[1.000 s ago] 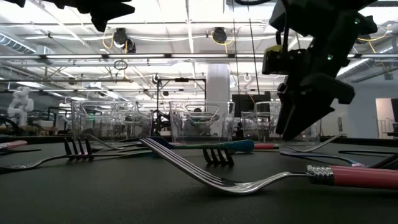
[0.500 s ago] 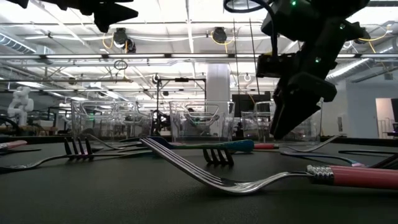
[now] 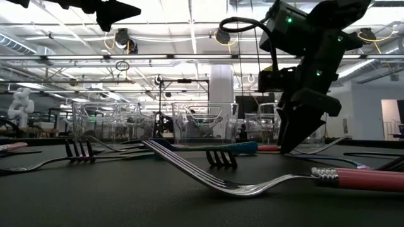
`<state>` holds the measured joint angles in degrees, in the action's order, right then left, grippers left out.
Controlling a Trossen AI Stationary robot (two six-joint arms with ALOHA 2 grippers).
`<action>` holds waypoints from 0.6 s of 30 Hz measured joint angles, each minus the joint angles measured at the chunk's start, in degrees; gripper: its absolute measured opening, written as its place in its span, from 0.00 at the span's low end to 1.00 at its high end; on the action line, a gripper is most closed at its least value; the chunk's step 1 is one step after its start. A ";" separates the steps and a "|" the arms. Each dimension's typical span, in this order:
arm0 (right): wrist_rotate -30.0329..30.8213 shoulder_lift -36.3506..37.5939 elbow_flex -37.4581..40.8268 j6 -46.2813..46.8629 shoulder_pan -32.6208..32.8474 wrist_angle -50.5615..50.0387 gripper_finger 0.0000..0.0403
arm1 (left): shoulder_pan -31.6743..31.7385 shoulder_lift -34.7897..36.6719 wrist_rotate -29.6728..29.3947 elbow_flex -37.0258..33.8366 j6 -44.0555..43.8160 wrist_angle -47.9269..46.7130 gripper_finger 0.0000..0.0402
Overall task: Sort silverware by color (type)
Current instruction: Put the pink fork into the right transparent bin
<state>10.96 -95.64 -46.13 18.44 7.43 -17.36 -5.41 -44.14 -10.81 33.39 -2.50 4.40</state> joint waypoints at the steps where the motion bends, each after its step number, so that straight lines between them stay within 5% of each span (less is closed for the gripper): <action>1: -0.78 -0.41 0.00 0.00 -0.14 -0.34 0.48 | 0.02 0.00 0.00 0.00 0.00 -0.02 0.59; 18: -2.60 -0.46 0.17 0.61 -0.21 -0.66 0.09 | 0.02 -0.11 0.00 0.00 -0.07 0.74 0.59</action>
<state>8.36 -96.09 -45.95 19.05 7.22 -18.02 -5.39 -44.25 -10.81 33.39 -2.57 5.15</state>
